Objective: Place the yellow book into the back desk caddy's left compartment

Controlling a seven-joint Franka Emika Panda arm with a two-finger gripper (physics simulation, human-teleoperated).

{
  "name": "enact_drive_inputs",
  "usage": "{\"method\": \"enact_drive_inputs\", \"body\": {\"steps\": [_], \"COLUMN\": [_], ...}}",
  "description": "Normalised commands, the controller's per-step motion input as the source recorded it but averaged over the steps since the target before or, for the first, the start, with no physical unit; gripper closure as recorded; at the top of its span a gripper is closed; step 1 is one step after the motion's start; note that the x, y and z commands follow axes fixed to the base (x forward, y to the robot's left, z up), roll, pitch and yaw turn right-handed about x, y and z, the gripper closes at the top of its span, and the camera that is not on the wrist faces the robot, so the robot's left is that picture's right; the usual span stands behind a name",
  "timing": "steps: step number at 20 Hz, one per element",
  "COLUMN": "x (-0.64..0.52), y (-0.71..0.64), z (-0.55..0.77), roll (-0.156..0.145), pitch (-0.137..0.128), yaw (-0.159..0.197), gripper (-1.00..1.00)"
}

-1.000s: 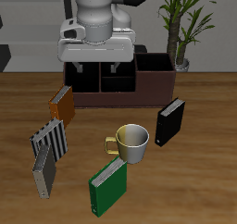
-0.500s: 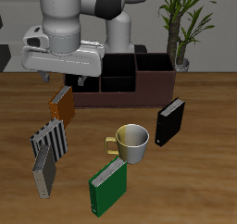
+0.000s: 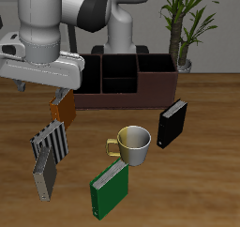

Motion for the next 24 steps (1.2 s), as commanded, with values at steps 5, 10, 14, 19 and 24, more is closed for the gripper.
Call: {"method": "enact_drive_inputs", "body": {"steps": [5, 10, 14, 19, 24], "x": [0.23, 0.25, 0.22, 0.23, 0.16], "y": [-0.13, -0.05, 0.07, 0.18, 0.18], "z": [-0.02, -0.11, -0.15, -0.34, -0.34], "roll": [0.001, -0.009, -0.024, 0.031, 0.02], "pitch": [-0.034, -0.017, -0.029, -0.028, 0.004], "yaw": [0.076, 0.073, 0.019, 0.042, 0.015], "gripper": [-1.0, -1.0, -1.0, -1.0, -1.0]}}
